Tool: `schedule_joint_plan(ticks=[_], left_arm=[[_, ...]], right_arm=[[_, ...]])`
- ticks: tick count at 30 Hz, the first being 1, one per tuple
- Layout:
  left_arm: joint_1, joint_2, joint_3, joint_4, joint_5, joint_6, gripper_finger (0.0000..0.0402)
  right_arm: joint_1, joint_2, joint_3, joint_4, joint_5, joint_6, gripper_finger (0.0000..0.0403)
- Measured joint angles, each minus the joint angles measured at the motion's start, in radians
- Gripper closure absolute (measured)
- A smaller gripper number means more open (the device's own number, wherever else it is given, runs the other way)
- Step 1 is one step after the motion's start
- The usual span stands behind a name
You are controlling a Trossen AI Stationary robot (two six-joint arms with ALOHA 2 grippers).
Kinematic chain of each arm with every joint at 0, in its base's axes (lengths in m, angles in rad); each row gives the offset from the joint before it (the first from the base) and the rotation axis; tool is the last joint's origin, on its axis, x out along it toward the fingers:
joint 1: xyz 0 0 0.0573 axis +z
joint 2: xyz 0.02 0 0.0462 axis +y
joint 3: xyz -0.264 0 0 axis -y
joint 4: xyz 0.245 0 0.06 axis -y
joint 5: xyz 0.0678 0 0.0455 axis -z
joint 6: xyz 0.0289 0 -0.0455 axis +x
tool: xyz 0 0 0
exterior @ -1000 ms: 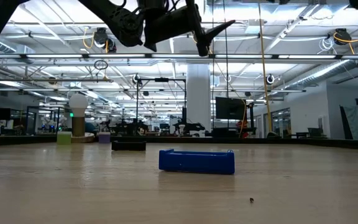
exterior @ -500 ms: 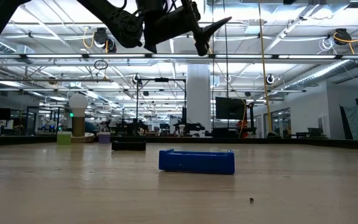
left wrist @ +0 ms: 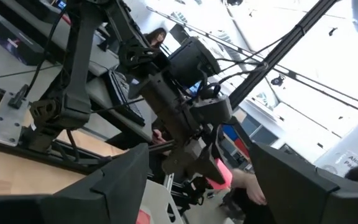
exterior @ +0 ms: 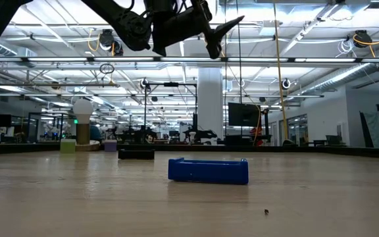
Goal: Pick & Place Office items
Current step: Put the pink charger adapter into the gray bin
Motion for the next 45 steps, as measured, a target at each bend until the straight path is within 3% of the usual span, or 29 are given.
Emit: schedule_joint_plan(ticks=[7,18,22,28,37,45], left_arm=[[-0.016,0.0,0.0,0.0,-0.008,0.012,0.0116],[-0.055,0.0,0.0,-0.001,-0.125,0.052,0.0131],[-0.064,0.0,0.0,-0.001,-0.167,0.065,0.0135],[-0.071,0.0,0.0,-0.001,-0.22,0.086,0.0132],[-0.071,0.001,0.0,-0.002,-0.258,0.086,0.0148],[-0.071,0.001,0.0,-0.003,-0.262,0.086,0.0137]], right_arm=[[0.002,0.009,0.0,-0.066,-0.114,0.108,0.0256],[0.099,0.01,0.0,-0.518,-0.128,0.162,0.0256],[0.142,0.01,0.0,-0.616,-0.108,0.173,0.0256],[0.175,0.009,0.0,-0.751,0.014,0.173,0.0256],[0.175,0.009,-0.004,-0.772,0.09,0.13,0.0256],[0.175,0.01,-0.096,-0.687,0.085,0.162,0.0256]])
